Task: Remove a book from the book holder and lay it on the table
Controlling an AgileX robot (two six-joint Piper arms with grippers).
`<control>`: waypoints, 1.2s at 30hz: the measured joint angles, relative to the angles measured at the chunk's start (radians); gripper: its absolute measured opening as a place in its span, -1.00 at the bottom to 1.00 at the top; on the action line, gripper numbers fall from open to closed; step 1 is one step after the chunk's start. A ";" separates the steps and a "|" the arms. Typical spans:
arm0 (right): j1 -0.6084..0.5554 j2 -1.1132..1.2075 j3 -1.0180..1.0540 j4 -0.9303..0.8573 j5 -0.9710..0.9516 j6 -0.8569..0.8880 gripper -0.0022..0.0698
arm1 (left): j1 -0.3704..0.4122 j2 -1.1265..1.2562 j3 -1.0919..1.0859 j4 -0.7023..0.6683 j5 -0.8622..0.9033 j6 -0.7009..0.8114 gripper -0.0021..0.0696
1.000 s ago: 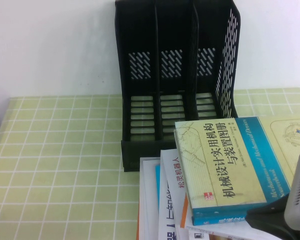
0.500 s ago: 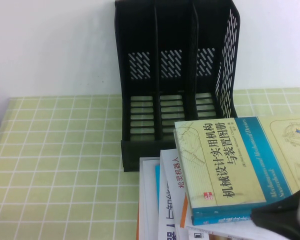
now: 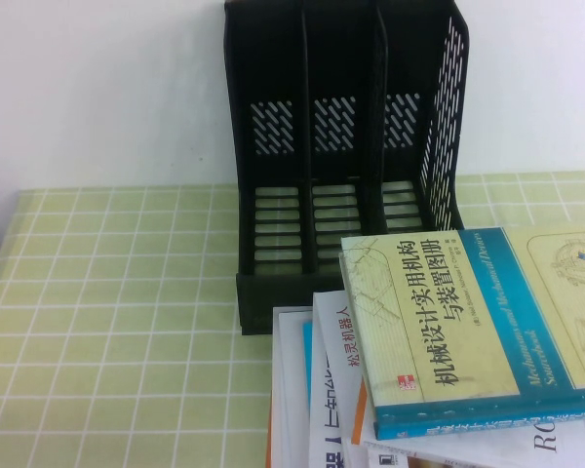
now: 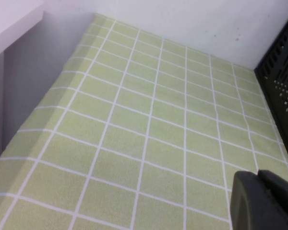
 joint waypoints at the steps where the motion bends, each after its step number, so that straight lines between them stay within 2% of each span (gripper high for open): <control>1: -0.021 -0.025 0.021 -0.012 -0.002 0.031 -0.94 | 0.000 0.000 0.000 0.000 0.000 0.000 -0.95; 8: -0.175 -0.162 0.123 -0.250 0.052 0.331 -0.94 | 0.000 0.000 0.000 0.000 0.000 0.000 -0.95; 14: -0.219 -0.315 0.226 -0.588 0.102 0.777 -0.94 | 0.000 0.000 0.000 0.000 0.000 0.000 -0.95; 16: -0.220 -0.342 0.268 -0.657 0.107 0.854 -0.94 | 0.000 0.000 0.000 0.000 0.000 0.000 -0.95; 27: -0.220 -0.429 0.384 -0.663 0.068 0.743 -0.94 | 0.000 0.000 0.000 0.000 0.000 0.000 -0.95; 36: -0.220 -0.429 0.401 -0.608 0.128 0.540 -0.94 | 0.000 0.000 0.000 0.000 0.000 0.000 -0.95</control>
